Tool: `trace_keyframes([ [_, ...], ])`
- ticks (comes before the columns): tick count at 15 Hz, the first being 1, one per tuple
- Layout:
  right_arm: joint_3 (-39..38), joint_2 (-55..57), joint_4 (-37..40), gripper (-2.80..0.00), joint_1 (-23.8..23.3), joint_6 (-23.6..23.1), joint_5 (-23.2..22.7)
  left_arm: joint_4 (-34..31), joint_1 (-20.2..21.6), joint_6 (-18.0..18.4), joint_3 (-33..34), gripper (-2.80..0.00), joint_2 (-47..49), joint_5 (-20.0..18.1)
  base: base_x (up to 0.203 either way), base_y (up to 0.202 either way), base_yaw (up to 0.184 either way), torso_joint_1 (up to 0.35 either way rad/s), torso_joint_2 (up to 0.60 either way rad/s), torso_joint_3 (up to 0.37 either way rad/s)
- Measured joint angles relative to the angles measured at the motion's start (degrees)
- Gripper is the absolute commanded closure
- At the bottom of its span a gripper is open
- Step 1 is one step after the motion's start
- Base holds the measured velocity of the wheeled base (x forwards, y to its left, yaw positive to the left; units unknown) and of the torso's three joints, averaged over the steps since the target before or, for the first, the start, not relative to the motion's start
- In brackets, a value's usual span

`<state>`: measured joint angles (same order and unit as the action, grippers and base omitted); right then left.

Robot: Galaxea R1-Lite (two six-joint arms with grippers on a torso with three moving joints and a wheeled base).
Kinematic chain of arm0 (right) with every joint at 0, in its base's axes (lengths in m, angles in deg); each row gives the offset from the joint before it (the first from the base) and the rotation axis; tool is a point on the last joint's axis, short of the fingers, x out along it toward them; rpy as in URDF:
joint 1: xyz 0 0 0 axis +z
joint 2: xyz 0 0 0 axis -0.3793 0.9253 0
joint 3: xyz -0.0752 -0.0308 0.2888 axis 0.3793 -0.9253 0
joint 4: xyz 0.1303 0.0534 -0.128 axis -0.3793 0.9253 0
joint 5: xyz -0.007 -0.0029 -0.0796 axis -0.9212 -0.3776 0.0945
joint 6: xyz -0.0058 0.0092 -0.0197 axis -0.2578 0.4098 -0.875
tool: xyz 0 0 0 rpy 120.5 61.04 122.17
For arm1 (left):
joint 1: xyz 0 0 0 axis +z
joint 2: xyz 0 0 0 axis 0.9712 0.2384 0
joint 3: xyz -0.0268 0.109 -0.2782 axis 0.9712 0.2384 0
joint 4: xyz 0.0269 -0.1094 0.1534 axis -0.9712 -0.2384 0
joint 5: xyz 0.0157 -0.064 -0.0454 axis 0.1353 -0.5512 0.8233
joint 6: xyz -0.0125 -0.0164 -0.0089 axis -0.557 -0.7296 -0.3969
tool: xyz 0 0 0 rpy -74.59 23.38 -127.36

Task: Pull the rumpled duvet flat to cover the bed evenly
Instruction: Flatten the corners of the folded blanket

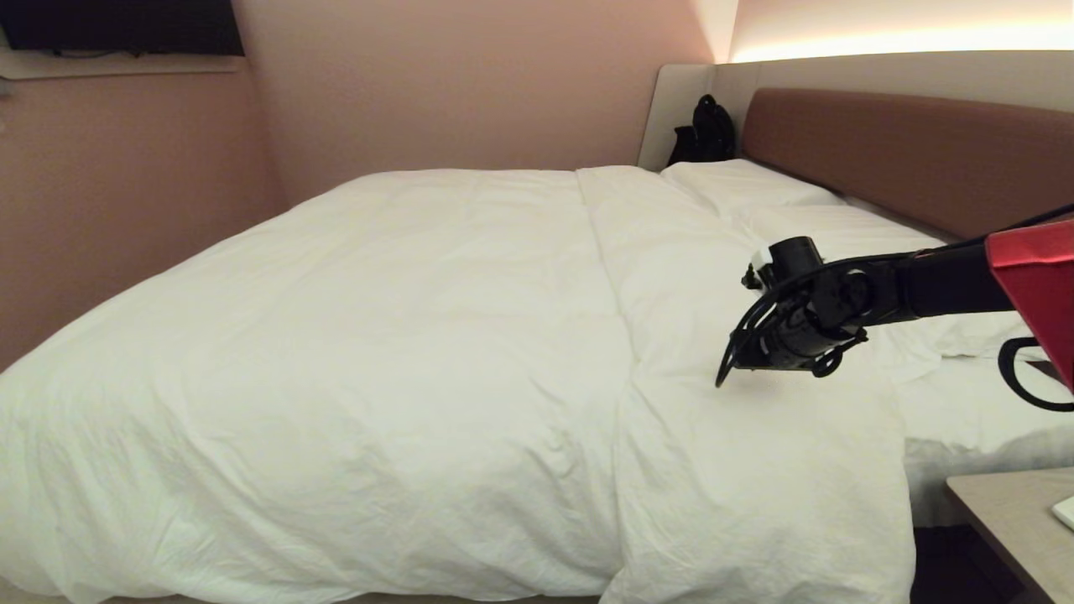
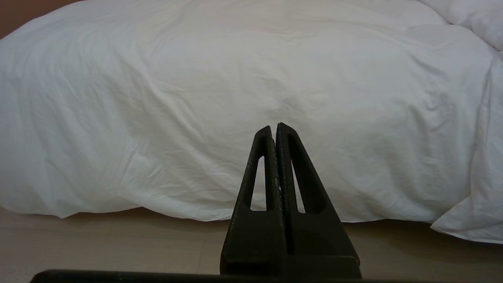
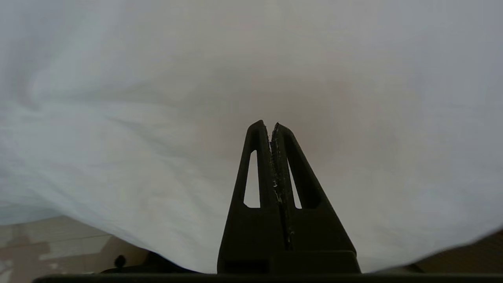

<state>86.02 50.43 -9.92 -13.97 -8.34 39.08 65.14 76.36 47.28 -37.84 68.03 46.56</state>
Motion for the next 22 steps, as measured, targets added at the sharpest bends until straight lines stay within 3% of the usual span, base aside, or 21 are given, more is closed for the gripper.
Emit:
trace_keyframes([
  [5,-6.98,-4.43,-0.93,0.0,-4.87,-4.43,2.42,0.01,0.0,0.0,-0.02,0.0,0.0,0.01,0.0,0.0,0.0,0.0,0.0,0.0],
  [14,-14.19,-7.25,-12.2,0.0,-14.14,-15.94,-0.56,0.03,-0.02,0.02,-0.02,0.0,0.0,0.0,0.0,0.0,0.0,0.0,0.0,0.0],
  [22,-16.62,-6.65,-14.95,0.0,-16.69,-17.97,-0.95,-0.01,-0.02,-0.02,-0.02,0.0,0.0,0.01,0.0,0.0,0.0,0.0,0.0,0.0],
])
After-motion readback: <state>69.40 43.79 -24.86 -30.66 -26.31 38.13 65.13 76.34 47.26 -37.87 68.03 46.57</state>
